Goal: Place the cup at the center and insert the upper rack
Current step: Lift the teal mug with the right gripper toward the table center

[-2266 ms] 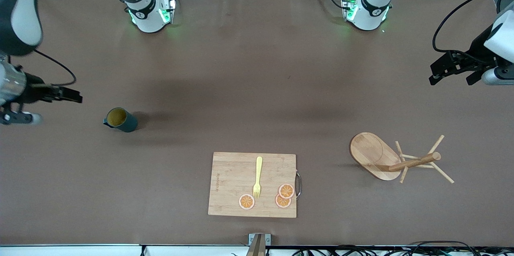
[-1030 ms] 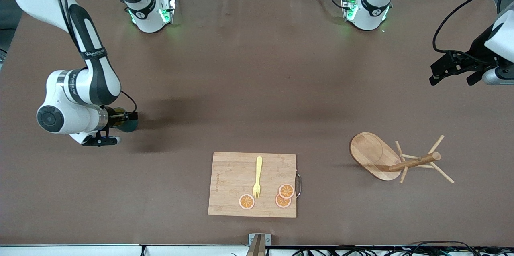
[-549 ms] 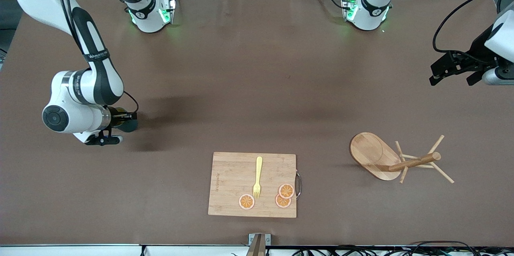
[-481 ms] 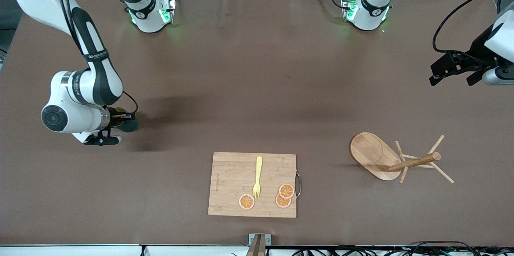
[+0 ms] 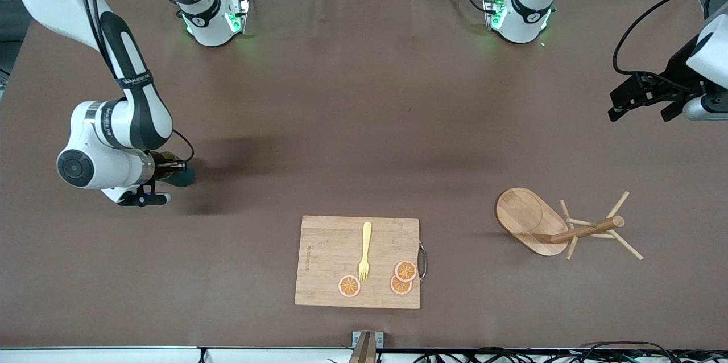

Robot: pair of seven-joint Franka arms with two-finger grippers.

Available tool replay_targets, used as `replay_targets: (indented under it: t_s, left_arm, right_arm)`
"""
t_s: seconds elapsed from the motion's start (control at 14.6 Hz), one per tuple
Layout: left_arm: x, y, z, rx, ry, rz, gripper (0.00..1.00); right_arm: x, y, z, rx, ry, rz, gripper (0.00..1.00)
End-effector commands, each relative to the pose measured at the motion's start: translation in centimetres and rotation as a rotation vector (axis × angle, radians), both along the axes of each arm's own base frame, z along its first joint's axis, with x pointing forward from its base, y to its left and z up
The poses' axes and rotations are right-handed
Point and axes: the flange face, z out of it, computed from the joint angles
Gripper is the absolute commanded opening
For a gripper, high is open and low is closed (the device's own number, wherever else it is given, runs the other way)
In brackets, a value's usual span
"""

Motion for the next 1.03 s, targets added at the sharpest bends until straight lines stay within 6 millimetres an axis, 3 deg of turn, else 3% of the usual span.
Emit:
replay_targets:
  t_s: [0.0,0.07,0.21,0.27,0.41,0.48,0.55,0.62,0.69,0.82,0.96]
  left_arm:
    - [0.1,0.0,0.4,0.002,-0.011,-0.024,1.00]
    - [0.1,0.0,0.4,0.002,-0.011,-0.024,1.00]
    - [0.1,0.1,0.3,0.002,-0.010,-0.022,1.00]
    - [0.1,0.1,0.3,0.002,-0.010,-0.022,1.00]
    - [0.1,0.0,0.4,-0.003,-0.011,-0.021,1.00]
    - [0.1,0.1,0.4,-0.003,-0.011,-0.021,1.00]
    - [0.1,0.1,0.4,-0.003,-0.011,-0.021,1.00]
    - [0.1,0.1,0.4,-0.003,-0.011,-0.021,1.00]
    - [0.1,0.0,0.4,-0.001,-0.011,-0.022,1.00]
    - [0.1,0.1,0.4,0.002,-0.011,-0.022,1.00]
    - [0.1,0.1,0.4,0.002,-0.011,-0.022,1.00]
  right_arm:
    - [0.5,1.9,2.2,0.019,-0.018,0.019,0.00]
    - [0.9,4.0,3.7,0.021,-0.004,0.057,0.00]
    - [1.3,10.0,7.1,0.023,0.034,0.143,0.00]
    - [1.5,13.5,8.7,0.029,0.017,0.198,0.00]
    - [0.7,22.6,11.5,0.034,-0.046,0.306,0.00]
    - [-0.3,27.1,11.9,0.025,-0.073,0.334,0.00]
    - [-1.1,30.6,10.0,0.013,-0.064,0.347,0.00]
    - [-1.6,35.5,9.9,0.018,-0.092,0.335,0.00]
    - [-2.2,39.4,9.5,0.025,-0.101,0.241,0.00]
    - [-2.7,44.9,9.1,0.018,-0.127,0.087,0.00]
    - [-4.8,48.9,8.6,0.071,-0.126,-0.016,0.00]
